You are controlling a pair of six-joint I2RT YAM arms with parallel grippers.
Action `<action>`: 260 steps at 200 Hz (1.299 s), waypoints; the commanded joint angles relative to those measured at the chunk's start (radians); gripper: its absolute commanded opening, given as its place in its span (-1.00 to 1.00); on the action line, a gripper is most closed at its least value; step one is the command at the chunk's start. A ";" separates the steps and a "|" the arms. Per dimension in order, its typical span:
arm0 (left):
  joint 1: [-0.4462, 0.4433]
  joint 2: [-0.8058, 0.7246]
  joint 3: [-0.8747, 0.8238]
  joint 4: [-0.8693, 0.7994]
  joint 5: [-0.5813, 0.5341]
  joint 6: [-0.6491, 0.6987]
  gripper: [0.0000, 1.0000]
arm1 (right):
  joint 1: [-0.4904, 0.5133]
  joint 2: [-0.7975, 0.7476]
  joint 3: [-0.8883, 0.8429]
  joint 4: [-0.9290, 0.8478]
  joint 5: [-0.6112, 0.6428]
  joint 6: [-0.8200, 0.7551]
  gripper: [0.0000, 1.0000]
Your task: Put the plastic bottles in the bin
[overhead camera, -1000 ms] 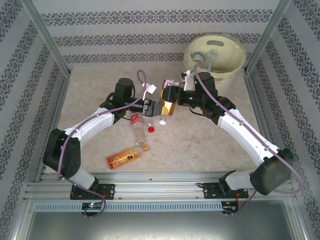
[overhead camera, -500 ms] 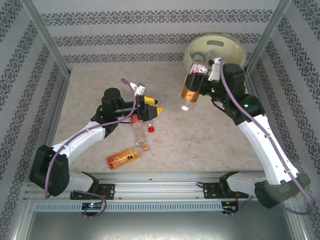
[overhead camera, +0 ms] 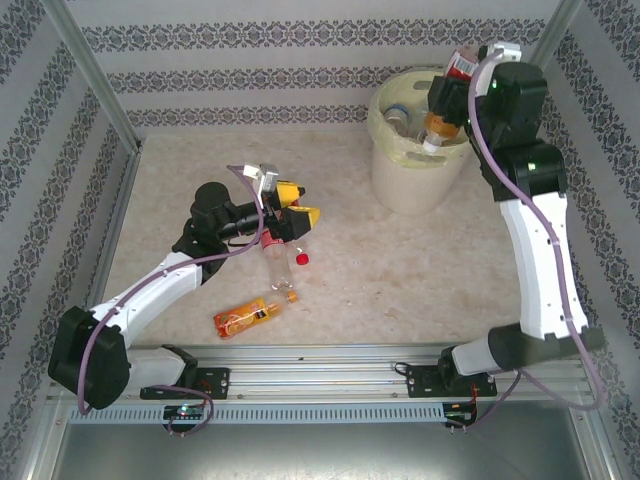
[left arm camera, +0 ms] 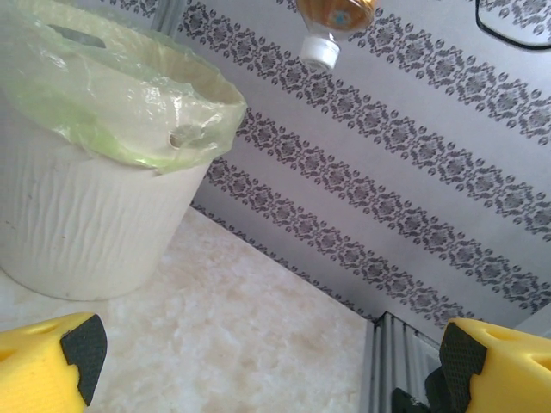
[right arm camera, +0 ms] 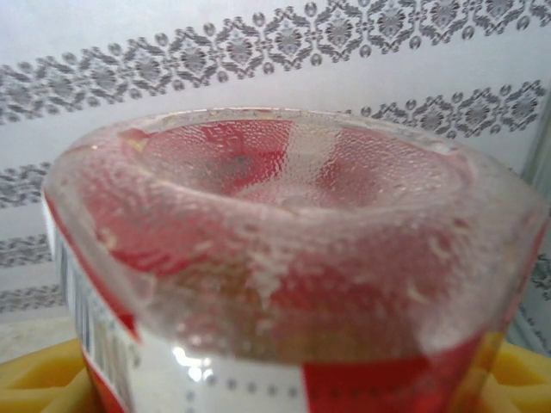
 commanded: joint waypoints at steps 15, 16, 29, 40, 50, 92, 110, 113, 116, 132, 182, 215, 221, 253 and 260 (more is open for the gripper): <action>-0.004 -0.026 0.021 -0.089 -0.047 0.111 1.00 | -0.029 0.176 0.192 -0.083 0.066 -0.094 0.30; -0.004 -0.026 0.021 -0.090 -0.047 0.112 1.00 | -0.030 0.181 0.198 -0.086 0.068 -0.096 0.30; -0.005 -0.026 0.023 -0.098 -0.052 0.119 1.00 | -0.041 0.250 0.272 -0.119 0.077 -0.108 0.30; -0.005 -0.024 0.022 -0.109 -0.056 0.127 1.00 | -0.054 0.316 0.336 -0.151 0.073 -0.105 0.29; -0.005 -0.023 0.026 -0.120 -0.060 0.138 1.00 | -0.066 0.376 0.399 -0.179 0.057 -0.096 0.28; -0.006 -0.020 0.035 -0.162 -0.070 0.169 1.00 | -0.092 0.590 0.660 -0.316 0.025 -0.089 0.27; -0.004 -0.018 0.037 -0.176 -0.076 0.185 1.00 | -0.109 0.633 0.683 -0.353 -0.017 -0.076 0.27; -0.004 -0.017 0.037 -0.179 -0.076 0.188 1.00 | -0.111 0.635 0.681 -0.355 -0.025 -0.074 0.27; -0.005 -0.016 0.037 -0.181 -0.077 0.190 1.00 | -0.111 0.638 0.674 -0.356 -0.029 -0.074 0.27; -0.004 -0.012 0.041 -0.188 -0.073 0.192 1.00 | -0.113 0.639 0.635 -0.356 -0.048 -0.076 0.28; -0.005 -0.002 0.049 -0.198 -0.069 0.193 1.00 | -0.112 0.642 0.587 -0.370 -0.108 -0.065 0.41; -0.004 -0.001 0.048 -0.206 -0.070 0.197 1.00 | -0.112 0.633 0.587 -0.385 -0.120 -0.056 0.62; -0.004 -0.002 0.049 -0.206 -0.070 0.197 1.00 | -0.112 0.630 0.587 -0.387 -0.122 -0.056 0.67; -0.005 -0.002 0.052 -0.213 -0.071 0.197 1.00 | -0.112 0.600 0.591 -0.390 -0.118 -0.052 0.80; -0.004 -0.002 0.053 -0.214 -0.070 0.198 1.00 | -0.115 0.592 0.592 -0.392 -0.118 -0.052 0.82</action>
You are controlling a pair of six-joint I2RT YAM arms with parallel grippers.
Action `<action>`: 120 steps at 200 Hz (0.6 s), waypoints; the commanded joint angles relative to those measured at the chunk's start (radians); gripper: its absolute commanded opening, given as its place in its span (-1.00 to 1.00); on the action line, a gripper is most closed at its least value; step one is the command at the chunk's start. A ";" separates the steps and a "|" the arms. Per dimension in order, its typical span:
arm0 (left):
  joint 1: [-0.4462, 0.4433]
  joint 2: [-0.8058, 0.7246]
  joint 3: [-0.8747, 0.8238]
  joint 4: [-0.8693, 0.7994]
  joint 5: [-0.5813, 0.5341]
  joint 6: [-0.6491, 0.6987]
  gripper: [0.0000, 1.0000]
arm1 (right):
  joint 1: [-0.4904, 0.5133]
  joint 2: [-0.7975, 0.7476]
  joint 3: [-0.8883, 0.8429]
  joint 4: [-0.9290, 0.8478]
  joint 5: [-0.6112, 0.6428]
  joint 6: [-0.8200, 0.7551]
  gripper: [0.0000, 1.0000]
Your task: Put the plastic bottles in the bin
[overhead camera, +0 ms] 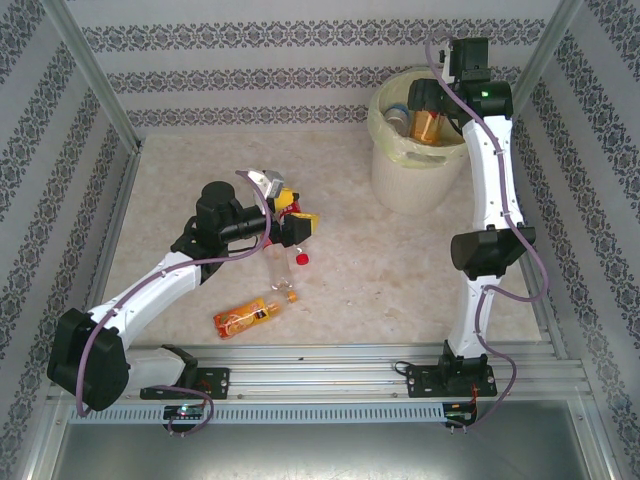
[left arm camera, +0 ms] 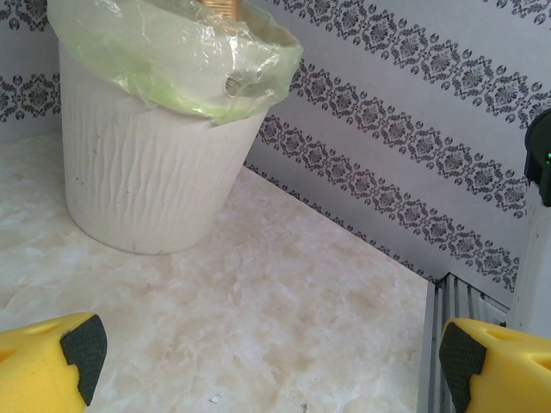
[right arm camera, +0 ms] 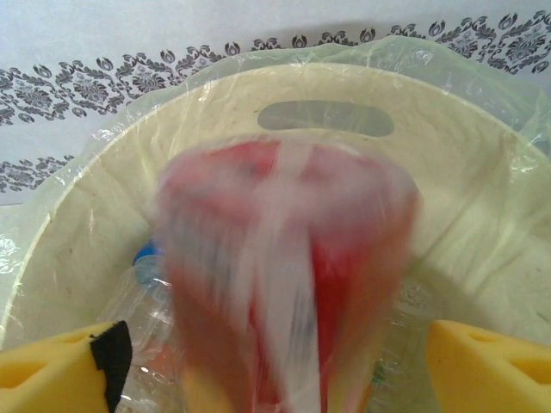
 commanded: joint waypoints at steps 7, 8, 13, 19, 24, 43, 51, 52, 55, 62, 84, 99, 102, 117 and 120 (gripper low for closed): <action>-0.005 0.003 0.040 -0.025 -0.001 0.026 1.00 | -0.005 -0.058 0.005 -0.015 -0.013 0.008 0.84; -0.005 0.002 0.040 -0.025 -0.001 0.026 1.00 | -0.005 -0.059 0.006 -0.016 -0.012 0.007 0.84; -0.005 0.003 0.040 -0.026 -0.001 0.026 1.00 | -0.006 -0.064 0.006 -0.017 -0.013 0.009 0.85; -0.004 0.003 0.041 -0.028 -0.003 0.026 1.00 | -0.005 -0.071 0.004 -0.020 -0.016 0.008 0.86; -0.005 0.003 0.042 -0.032 -0.003 0.026 1.00 | -0.005 -0.077 0.003 -0.021 -0.021 0.009 0.87; -0.004 0.003 0.048 -0.043 -0.008 0.028 1.00 | -0.004 -0.099 0.001 -0.031 -0.032 0.013 0.88; -0.005 0.004 0.052 -0.053 -0.013 0.027 1.00 | -0.004 -0.113 -0.006 -0.034 -0.038 0.013 0.88; -0.005 0.004 0.053 -0.055 -0.014 0.027 1.00 | -0.003 -0.115 -0.009 -0.034 -0.038 0.014 0.88; -0.004 0.004 0.055 -0.061 -0.017 0.027 1.00 | -0.002 -0.121 -0.014 -0.033 -0.040 0.014 0.88; -0.006 0.005 0.060 -0.075 -0.022 0.029 1.00 | -0.001 -0.137 -0.032 -0.030 -0.047 0.015 0.88; -0.004 0.009 0.080 -0.127 -0.056 0.034 1.00 | 0.012 -0.208 -0.109 -0.007 -0.065 0.017 0.89; -0.004 0.011 0.100 -0.180 -0.086 0.040 1.00 | 0.021 -0.265 -0.179 0.012 -0.075 0.023 0.89; -0.005 0.011 0.106 -0.192 -0.095 0.041 1.00 | 0.023 -0.278 -0.195 0.016 -0.078 0.023 0.89; -0.004 0.018 0.135 -0.257 -0.134 0.046 1.00 | 0.031 -0.344 -0.278 0.040 -0.092 0.032 0.90; -0.005 0.020 0.141 -0.272 -0.140 0.047 1.00 | 0.032 -0.359 -0.295 0.046 -0.095 0.036 0.91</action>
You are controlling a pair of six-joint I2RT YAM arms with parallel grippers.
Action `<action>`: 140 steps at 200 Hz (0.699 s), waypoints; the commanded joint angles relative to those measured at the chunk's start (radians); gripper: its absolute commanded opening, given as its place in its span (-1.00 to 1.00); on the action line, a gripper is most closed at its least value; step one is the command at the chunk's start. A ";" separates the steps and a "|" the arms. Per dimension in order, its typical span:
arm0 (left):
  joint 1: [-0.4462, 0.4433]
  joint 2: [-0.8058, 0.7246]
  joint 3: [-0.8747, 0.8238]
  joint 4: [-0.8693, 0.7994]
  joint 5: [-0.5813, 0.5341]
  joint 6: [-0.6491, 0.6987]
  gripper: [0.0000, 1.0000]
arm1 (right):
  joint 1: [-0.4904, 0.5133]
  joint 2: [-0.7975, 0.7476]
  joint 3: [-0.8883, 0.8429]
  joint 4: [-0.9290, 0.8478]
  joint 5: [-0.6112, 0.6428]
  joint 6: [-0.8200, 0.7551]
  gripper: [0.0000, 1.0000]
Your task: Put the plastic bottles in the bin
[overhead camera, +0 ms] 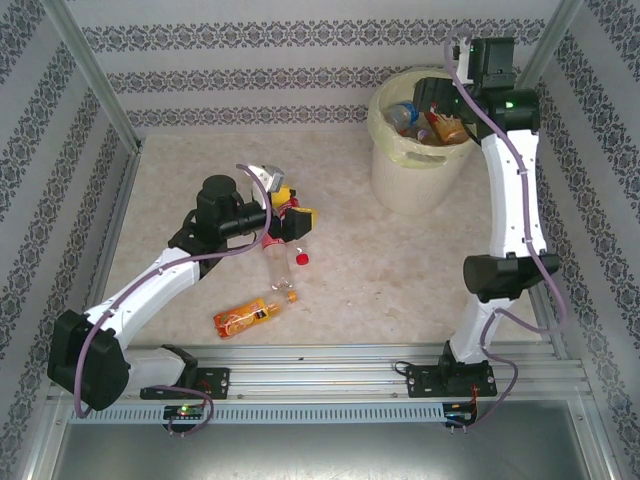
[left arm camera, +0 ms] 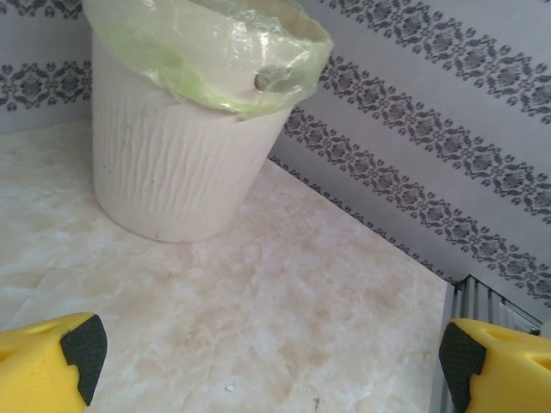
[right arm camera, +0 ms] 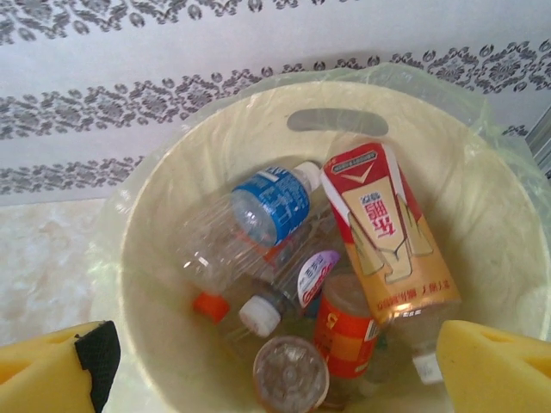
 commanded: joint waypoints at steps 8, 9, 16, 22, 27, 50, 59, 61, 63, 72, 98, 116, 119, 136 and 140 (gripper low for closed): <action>-0.004 0.024 0.079 -0.162 -0.096 0.028 1.00 | 0.023 -0.135 -0.147 0.058 -0.053 0.037 0.92; -0.005 0.024 0.080 -0.164 -0.099 0.028 1.00 | 0.023 -0.140 -0.153 0.059 -0.054 0.038 0.93; -0.005 0.031 0.095 -0.194 -0.117 0.028 1.00 | 0.024 -0.173 -0.198 0.075 -0.066 0.047 0.95; -0.004 0.037 0.105 -0.215 -0.130 0.025 1.00 | 0.025 -0.203 -0.239 0.089 -0.078 0.059 0.96; -0.005 0.043 0.114 -0.233 -0.140 0.020 1.00 | 0.024 -0.230 -0.273 0.100 -0.087 0.067 0.97; -0.004 0.067 0.154 -0.303 -0.168 -0.008 1.00 | 0.020 -0.349 -0.457 0.163 -0.154 0.107 0.97; -0.004 0.074 0.169 -0.336 -0.186 -0.016 1.00 | 0.022 -0.398 -0.542 0.192 -0.174 0.125 0.96; -0.004 0.074 0.172 -0.345 -0.193 -0.021 1.00 | 0.023 -0.413 -0.561 0.199 -0.181 0.129 0.96; -0.004 0.075 0.176 -0.353 -0.199 -0.024 1.00 | 0.022 -0.426 -0.578 0.206 -0.187 0.132 0.96; -0.005 0.079 0.188 -0.381 -0.219 -0.033 1.00 | 0.025 -0.485 -0.669 0.238 -0.211 0.143 0.96; -0.005 0.076 0.210 -0.465 -0.302 -0.059 1.00 | 0.044 -0.660 -0.912 0.316 -0.286 0.169 0.96; -0.005 0.080 0.215 -0.536 -0.372 -0.083 1.00 | 0.061 -0.764 -1.046 0.339 -0.319 0.194 0.97; -0.005 0.081 0.214 -0.548 -0.383 -0.090 1.00 | 0.063 -0.783 -1.067 0.342 -0.324 0.200 0.96; -0.005 0.091 0.205 -0.610 -0.462 -0.155 1.00 | 0.076 -0.864 -1.178 0.357 -0.363 0.229 0.96; -0.004 0.094 0.201 -0.622 -0.476 -0.175 1.00 | 0.080 -0.882 -1.202 0.359 -0.369 0.235 0.97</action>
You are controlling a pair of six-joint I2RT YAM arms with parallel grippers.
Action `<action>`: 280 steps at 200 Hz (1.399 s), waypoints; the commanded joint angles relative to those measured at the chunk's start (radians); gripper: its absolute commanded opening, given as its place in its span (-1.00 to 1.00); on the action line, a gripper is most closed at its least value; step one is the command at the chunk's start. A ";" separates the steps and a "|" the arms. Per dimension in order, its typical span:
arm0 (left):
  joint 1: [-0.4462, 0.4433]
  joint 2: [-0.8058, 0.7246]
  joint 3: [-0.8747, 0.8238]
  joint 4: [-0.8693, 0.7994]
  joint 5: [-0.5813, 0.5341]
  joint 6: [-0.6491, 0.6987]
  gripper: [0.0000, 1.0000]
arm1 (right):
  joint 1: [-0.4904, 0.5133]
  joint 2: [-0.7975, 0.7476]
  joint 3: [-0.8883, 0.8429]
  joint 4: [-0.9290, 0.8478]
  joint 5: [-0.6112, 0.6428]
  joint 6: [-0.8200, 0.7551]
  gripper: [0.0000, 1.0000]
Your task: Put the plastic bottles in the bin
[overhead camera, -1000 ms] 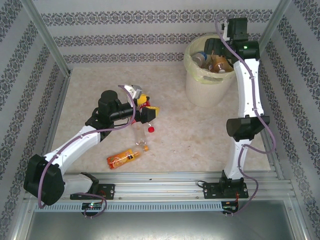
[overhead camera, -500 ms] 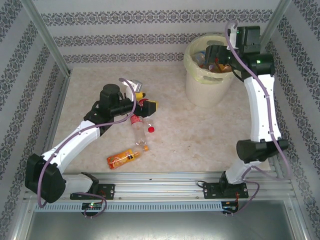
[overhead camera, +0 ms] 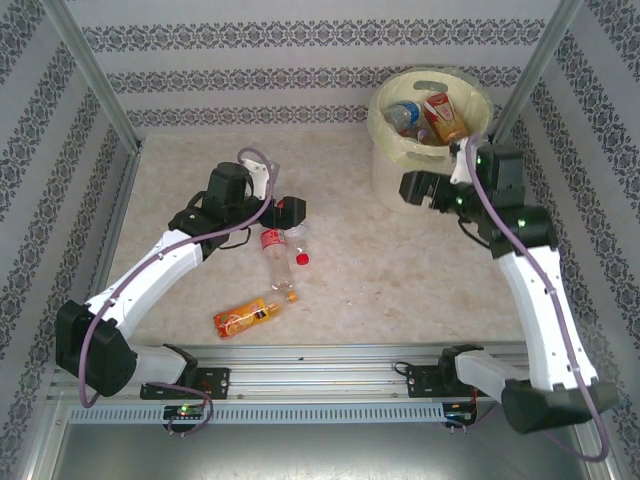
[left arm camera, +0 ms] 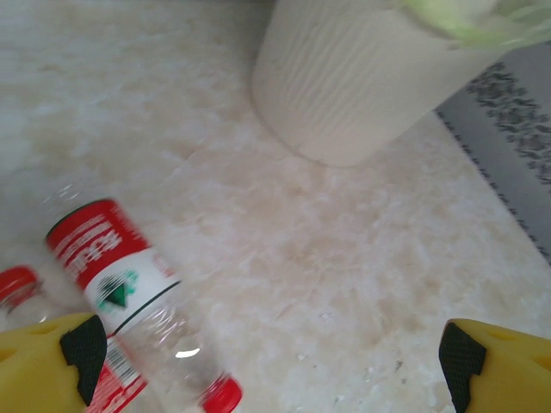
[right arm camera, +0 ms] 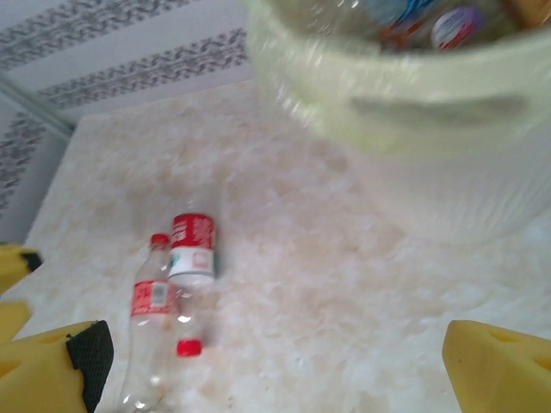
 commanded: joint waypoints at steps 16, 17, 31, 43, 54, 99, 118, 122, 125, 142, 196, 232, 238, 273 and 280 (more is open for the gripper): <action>-0.001 0.030 0.000 -0.189 -0.168 -0.162 0.93 | 0.038 -0.152 -0.204 0.086 -0.116 0.086 0.96; -0.001 0.032 -0.001 -0.190 -0.170 -0.165 0.94 | 0.039 -0.156 -0.210 0.087 -0.117 0.088 0.96; 0.000 0.049 -0.009 -0.206 -0.190 -0.194 0.88 | 0.061 -0.203 -0.283 0.103 -0.123 0.115 0.96; 0.004 0.072 -0.011 -0.214 -0.186 -0.197 0.81 | 0.079 -0.237 -0.347 0.119 -0.124 0.138 0.96; 0.006 0.098 -0.005 -0.224 -0.167 -0.205 0.73 | 0.096 -0.260 -0.392 0.128 -0.124 0.155 0.96; 0.012 0.199 -0.008 -0.270 -0.137 -0.210 0.57 | 0.129 -0.293 -0.493 0.152 -0.113 0.193 0.96; 0.012 0.218 -0.022 -0.276 -0.143 -0.215 0.56 | 0.134 -0.291 -0.498 0.156 -0.112 0.194 0.96; 0.013 0.221 -0.025 -0.276 -0.145 -0.216 0.56 | 0.134 -0.290 -0.497 0.157 -0.112 0.194 0.96; 0.012 0.220 -0.028 -0.276 -0.144 -0.218 0.56 | 0.133 -0.289 -0.497 0.156 -0.113 0.194 0.97; 0.012 0.227 -0.050 -0.267 -0.127 -0.226 0.56 | 0.134 -0.282 -0.492 0.155 -0.105 0.190 0.97; 0.011 0.264 -0.111 -0.264 -0.047 -0.226 0.60 | 0.136 -0.257 -0.492 0.166 -0.101 0.191 0.96; 0.006 0.279 -0.144 -0.243 -0.010 -0.240 0.62 | 0.136 -0.243 -0.497 0.175 -0.102 0.190 0.96; 0.003 0.282 -0.150 -0.237 -0.006 -0.243 0.62 | 0.136 -0.238 -0.497 0.176 -0.103 0.190 0.96; 0.000 0.300 -0.177 -0.196 0.021 -0.266 0.61 | 0.139 -0.233 -0.501 0.180 -0.100 0.190 0.96; -0.002 0.304 -0.178 -0.190 0.024 -0.268 0.61 | 0.138 -0.233 -0.502 0.181 -0.099 0.188 0.96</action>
